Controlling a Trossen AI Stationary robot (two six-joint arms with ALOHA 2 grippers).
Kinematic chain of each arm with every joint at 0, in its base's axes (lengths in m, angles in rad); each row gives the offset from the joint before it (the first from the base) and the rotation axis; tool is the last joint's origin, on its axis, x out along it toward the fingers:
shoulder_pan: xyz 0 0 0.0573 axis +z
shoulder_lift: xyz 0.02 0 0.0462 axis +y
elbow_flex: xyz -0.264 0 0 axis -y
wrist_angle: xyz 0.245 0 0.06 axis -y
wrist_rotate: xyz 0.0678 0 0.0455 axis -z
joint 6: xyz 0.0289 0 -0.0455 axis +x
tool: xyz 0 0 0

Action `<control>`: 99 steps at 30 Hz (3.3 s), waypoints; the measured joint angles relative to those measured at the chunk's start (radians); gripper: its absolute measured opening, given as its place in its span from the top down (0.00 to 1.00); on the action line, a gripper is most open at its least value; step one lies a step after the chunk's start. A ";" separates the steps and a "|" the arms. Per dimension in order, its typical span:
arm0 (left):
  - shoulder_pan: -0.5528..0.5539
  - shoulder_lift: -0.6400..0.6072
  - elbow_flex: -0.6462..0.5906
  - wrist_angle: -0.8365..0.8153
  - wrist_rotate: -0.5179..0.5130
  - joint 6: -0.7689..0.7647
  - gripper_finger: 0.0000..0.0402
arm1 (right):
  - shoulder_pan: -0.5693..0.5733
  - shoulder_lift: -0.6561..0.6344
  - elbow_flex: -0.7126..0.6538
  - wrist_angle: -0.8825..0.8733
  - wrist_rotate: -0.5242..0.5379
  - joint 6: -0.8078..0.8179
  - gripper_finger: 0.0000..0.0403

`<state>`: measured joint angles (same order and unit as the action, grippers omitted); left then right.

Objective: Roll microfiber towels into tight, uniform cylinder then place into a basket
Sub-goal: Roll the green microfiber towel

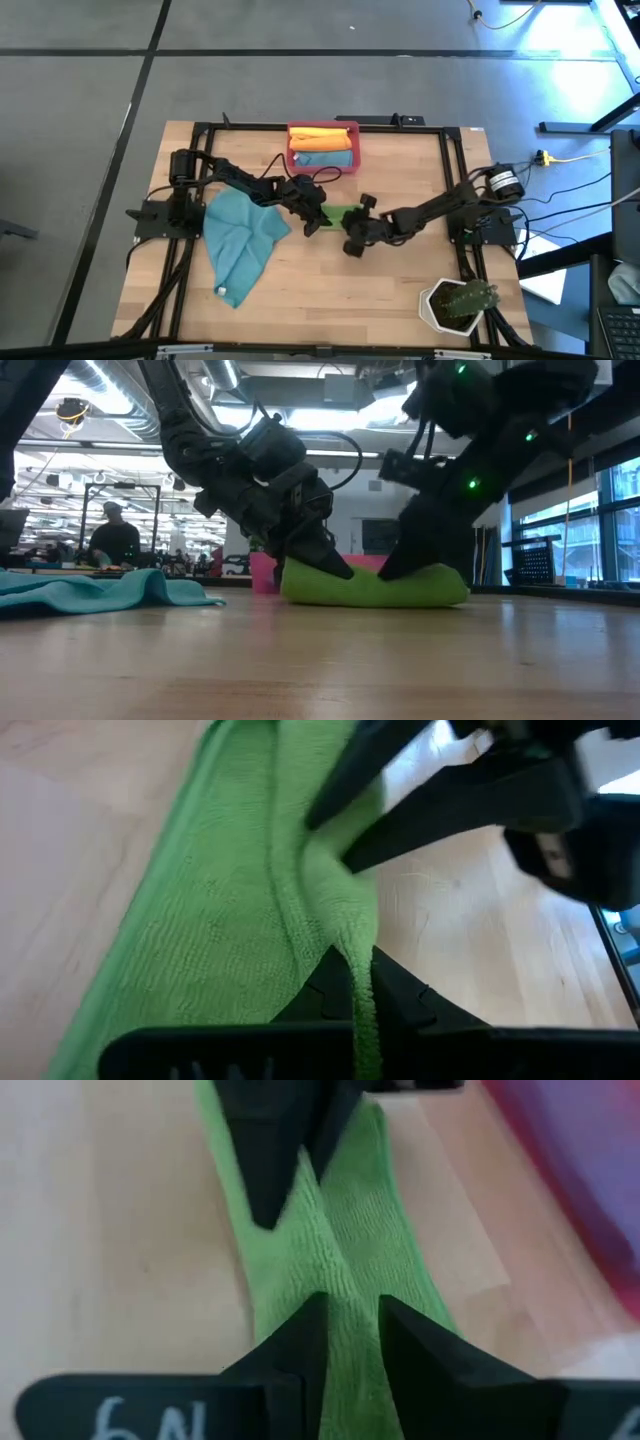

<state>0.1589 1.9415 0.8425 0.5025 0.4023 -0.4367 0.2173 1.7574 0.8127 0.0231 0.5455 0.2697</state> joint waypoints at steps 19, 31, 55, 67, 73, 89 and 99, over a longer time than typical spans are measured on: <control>-0.018 -0.026 0.004 0.020 -0.123 0.235 0.68 | -0.068 0.090 0.004 0.042 -0.085 0.071 0.77; -0.112 -0.126 0.005 0.029 -0.293 0.464 0.59 | -0.071 0.092 0.002 0.034 -0.104 0.090 0.77; -0.286 -0.129 0.034 -0.128 -0.609 0.606 0.46 | -0.089 0.093 0.001 0.033 -0.151 0.118 0.77; -0.286 -0.113 0.041 -0.121 -0.618 0.622 0.44 | -0.088 0.093 0.000 0.033 -0.151 0.118 0.77; -0.299 -0.055 0.104 -0.150 -0.621 0.604 0.43 | -0.088 0.093 0.000 0.032 -0.156 0.120 0.77; -0.299 0.000 0.161 -0.299 -0.689 0.659 0.44 | -0.088 0.092 0.000 0.029 -0.162 0.138 0.77; -0.287 0.075 0.165 -0.285 -0.794 0.679 0.44 | -0.090 0.092 0.001 0.027 -0.171 0.141 0.77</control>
<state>-0.1284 2.0170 1.0077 0.2175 -0.3918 0.2427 0.1272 1.8492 0.8135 0.0496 0.3746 0.4110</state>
